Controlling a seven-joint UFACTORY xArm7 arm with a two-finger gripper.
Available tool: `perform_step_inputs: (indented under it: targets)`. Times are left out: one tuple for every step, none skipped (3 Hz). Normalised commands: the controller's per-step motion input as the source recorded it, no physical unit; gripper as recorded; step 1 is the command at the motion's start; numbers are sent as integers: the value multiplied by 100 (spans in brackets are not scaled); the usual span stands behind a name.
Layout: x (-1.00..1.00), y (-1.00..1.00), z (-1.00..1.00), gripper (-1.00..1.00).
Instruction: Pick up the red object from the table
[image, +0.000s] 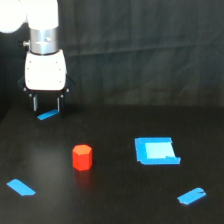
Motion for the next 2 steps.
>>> perform_step_inputs:
  targets:
    - [5, 3, 0, 100]
    - [44, -69, -22, 93]
